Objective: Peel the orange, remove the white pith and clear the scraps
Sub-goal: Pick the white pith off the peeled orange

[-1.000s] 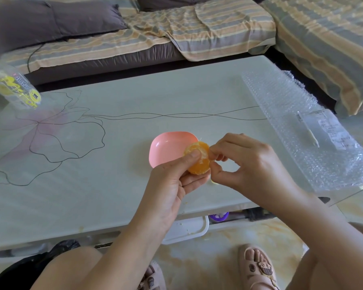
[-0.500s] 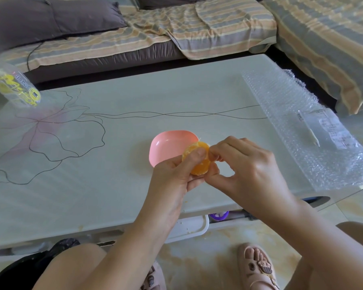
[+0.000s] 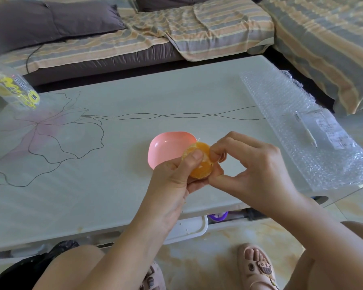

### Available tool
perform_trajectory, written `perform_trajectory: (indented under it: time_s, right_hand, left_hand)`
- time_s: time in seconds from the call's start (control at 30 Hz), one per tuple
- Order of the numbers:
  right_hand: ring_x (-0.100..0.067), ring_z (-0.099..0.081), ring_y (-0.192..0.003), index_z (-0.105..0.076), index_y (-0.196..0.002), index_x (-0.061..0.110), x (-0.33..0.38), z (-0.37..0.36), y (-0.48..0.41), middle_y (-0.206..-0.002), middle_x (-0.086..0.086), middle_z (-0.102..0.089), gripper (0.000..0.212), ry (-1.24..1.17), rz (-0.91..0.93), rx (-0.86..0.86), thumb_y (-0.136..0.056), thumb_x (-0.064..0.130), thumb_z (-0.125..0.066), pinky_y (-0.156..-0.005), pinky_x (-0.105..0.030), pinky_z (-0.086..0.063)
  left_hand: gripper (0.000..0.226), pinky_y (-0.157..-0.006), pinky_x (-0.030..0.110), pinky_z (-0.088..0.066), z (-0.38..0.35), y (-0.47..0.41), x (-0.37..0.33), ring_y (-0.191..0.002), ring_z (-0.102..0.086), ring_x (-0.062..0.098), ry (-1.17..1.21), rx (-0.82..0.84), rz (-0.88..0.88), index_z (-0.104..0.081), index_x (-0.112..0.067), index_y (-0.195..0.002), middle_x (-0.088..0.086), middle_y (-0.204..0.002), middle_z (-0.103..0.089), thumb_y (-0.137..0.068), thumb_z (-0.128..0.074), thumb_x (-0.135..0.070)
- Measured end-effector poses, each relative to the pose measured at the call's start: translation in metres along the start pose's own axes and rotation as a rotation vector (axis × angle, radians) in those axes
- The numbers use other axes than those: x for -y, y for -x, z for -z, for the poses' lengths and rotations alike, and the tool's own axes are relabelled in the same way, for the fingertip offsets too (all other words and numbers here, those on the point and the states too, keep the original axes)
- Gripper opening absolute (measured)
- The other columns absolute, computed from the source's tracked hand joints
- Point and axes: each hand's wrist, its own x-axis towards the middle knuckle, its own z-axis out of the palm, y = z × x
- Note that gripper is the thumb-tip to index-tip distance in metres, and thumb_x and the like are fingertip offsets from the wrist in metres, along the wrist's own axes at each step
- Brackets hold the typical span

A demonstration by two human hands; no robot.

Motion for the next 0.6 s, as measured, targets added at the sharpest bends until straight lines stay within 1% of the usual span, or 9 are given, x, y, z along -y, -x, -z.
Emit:
perform_trajectory:
  time_s: [0.07,0.13,0.23,0.3,0.37,0.4,0.43,0.47,0.6]
  right_hand:
    - [0.017,-0.041,-0.062,-0.062,-0.069,0.006,0.000,0.004,-0.001,-0.066,0.007,-0.048,0.013,-0.021,0.023,0.027,-0.059,-0.002,-0.068,-0.058,0.003,-0.028]
    - [0.017,-0.041,-0.062,-0.063,-0.069,0.005,0.000,0.007,-0.002,-0.065,0.003,-0.052,0.013,-0.039,0.041,0.059,-0.059,-0.002,-0.069,-0.057,0.003,-0.028]
    - [0.013,-0.041,-0.061,-0.062,-0.069,0.007,-0.002,0.011,-0.003,-0.067,0.001,-0.056,0.012,-0.054,0.043,0.104,-0.061,0.000,-0.068,-0.055,0.001,-0.028]
    - [0.007,-0.041,-0.060,-0.062,-0.070,0.009,-0.003,0.014,-0.004,-0.069,0.003,-0.057,0.008,-0.070,0.038,0.129,-0.065,0.004,-0.065,-0.054,0.000,-0.027]
    - [0.007,-0.044,-0.062,-0.063,-0.072,0.009,-0.005,0.017,-0.004,-0.071,0.003,-0.060,0.007,-0.099,0.027,0.134,-0.067,0.004,-0.065,-0.056,-0.001,-0.029]
    - [0.007,-0.048,-0.065,-0.063,-0.073,0.008,-0.006,0.019,-0.004,-0.072,0.003,-0.061,0.007,-0.117,0.017,0.134,-0.068,0.004,-0.066,-0.058,-0.002,-0.031]
    - [0.005,-0.052,-0.068,-0.064,-0.075,0.009,-0.007,0.020,-0.004,-0.073,0.003,-0.062,0.008,-0.134,0.002,0.132,-0.069,0.004,-0.066,-0.059,-0.005,-0.034]
    - [0.003,-0.055,-0.070,-0.064,-0.076,0.009,-0.007,0.020,-0.004,-0.074,0.004,-0.063,0.008,-0.143,-0.018,0.127,-0.070,0.004,-0.066,-0.059,-0.008,-0.037]
    - [0.011,-0.052,-0.064,-0.064,-0.075,0.011,-0.006,0.020,-0.004,-0.071,0.005,-0.064,0.015,-0.129,-0.097,0.107,-0.067,-0.001,-0.067,-0.057,-0.002,-0.032]
  left_hand:
    - [0.022,-0.065,0.021,-0.055,0.001,0.000,-0.001,-0.075,-0.072,0.013,-0.003,0.029,-0.004,-0.078,-0.019,-0.071,0.003,-0.077,-0.075,-0.065,-0.069,-0.038]
    - [0.030,-0.065,0.021,-0.055,0.003,0.000,0.000,-0.075,-0.072,0.012,0.001,0.052,0.007,-0.079,-0.020,-0.073,0.002,-0.078,-0.075,-0.060,-0.066,-0.044]
    - [0.021,-0.064,0.023,-0.056,0.005,-0.001,0.000,-0.074,-0.072,0.014,0.032,0.090,0.049,-0.079,-0.021,-0.074,0.004,-0.079,-0.075,-0.068,-0.066,-0.036]
    - [0.026,-0.062,0.025,-0.057,0.008,-0.003,0.000,-0.070,-0.072,0.017,0.101,0.089,0.096,-0.079,-0.019,-0.073,0.007,-0.080,-0.075,-0.071,-0.060,-0.036]
    - [0.022,-0.063,0.026,-0.058,0.011,-0.005,-0.003,-0.069,-0.073,0.019,0.147,0.115,0.117,-0.079,-0.016,-0.075,0.012,-0.083,-0.075,-0.066,-0.073,-0.035]
    - [0.030,-0.064,0.027,-0.058,0.013,-0.006,-0.003,-0.072,-0.073,0.020,0.171,0.145,0.115,-0.079,-0.015,-0.078,0.013,-0.086,-0.075,-0.058,-0.084,-0.036]
    - [0.045,-0.067,0.028,-0.058,0.014,-0.006,-0.004,-0.076,-0.074,0.022,0.200,0.172,0.120,-0.079,-0.013,-0.082,0.015,-0.090,-0.074,-0.048,-0.090,-0.039]
    - [0.057,-0.069,0.029,-0.058,0.015,-0.007,-0.002,-0.081,-0.073,0.024,0.233,0.189,0.129,-0.078,-0.011,-0.086,0.017,-0.094,-0.073,-0.041,-0.092,-0.043]
    - [0.068,-0.068,0.034,-0.058,0.016,-0.011,0.004,-0.087,-0.072,0.029,0.368,0.186,0.202,-0.076,-0.006,-0.092,0.020,-0.104,-0.071,-0.036,-0.094,-0.039]
